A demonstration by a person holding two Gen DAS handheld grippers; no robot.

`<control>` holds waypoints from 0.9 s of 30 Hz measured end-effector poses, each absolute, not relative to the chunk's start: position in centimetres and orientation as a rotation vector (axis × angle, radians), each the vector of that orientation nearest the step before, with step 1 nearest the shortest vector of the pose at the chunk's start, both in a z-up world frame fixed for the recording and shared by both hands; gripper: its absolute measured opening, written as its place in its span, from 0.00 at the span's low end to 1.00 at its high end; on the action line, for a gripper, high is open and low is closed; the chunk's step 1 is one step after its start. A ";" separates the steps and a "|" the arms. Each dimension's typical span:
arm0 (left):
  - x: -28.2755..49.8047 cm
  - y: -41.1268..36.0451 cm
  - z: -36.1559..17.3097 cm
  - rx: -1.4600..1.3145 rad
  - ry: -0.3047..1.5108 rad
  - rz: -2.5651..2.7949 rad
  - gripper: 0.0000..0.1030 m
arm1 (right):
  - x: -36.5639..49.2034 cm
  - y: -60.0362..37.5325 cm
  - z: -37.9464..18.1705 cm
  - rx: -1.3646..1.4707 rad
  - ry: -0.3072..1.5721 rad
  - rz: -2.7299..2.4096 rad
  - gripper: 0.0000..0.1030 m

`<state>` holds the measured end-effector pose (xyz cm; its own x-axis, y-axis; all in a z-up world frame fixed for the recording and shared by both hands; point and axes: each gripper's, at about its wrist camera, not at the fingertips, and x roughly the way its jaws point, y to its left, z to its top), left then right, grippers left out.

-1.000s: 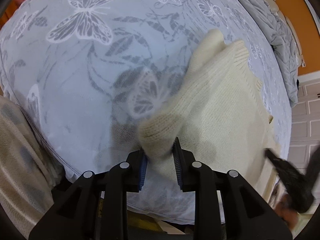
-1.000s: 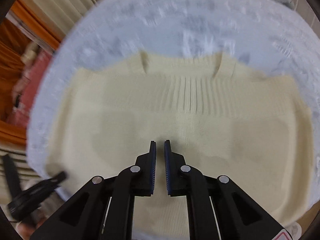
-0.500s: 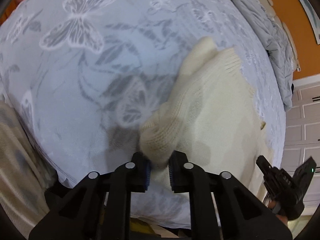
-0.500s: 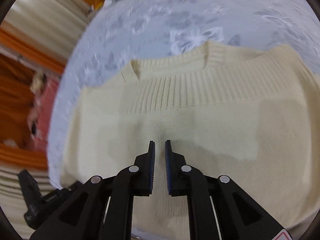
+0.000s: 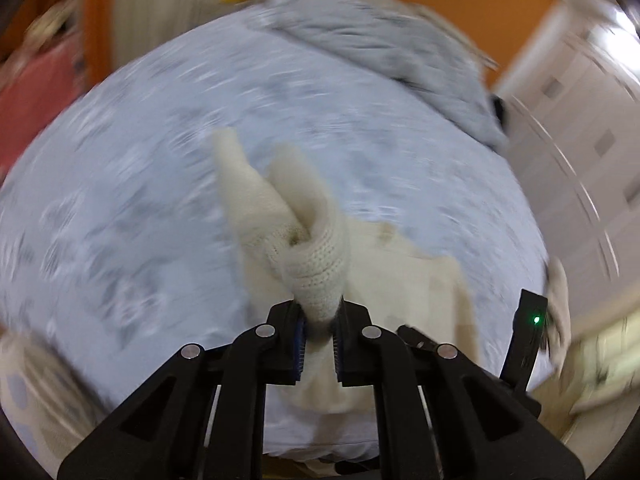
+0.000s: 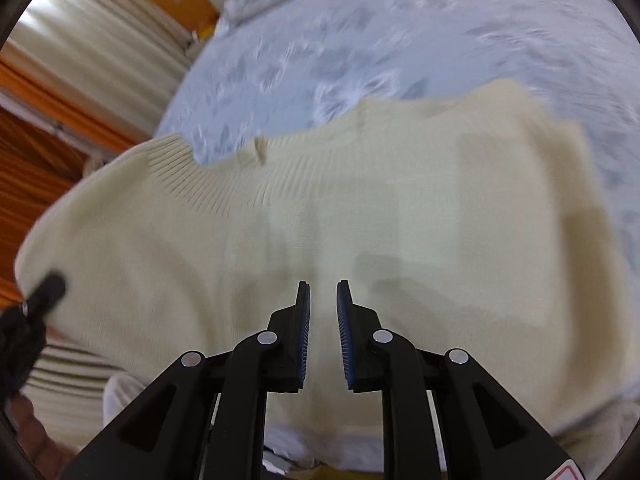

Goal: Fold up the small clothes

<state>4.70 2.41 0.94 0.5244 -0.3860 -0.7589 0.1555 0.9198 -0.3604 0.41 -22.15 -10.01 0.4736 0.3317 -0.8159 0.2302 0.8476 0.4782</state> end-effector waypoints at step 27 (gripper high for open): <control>-3.5 -2.6 -6.6 0.020 1.064 -0.483 0.78 | -7.1 -27.7 -7.9 0.703 1.023 -0.045 0.67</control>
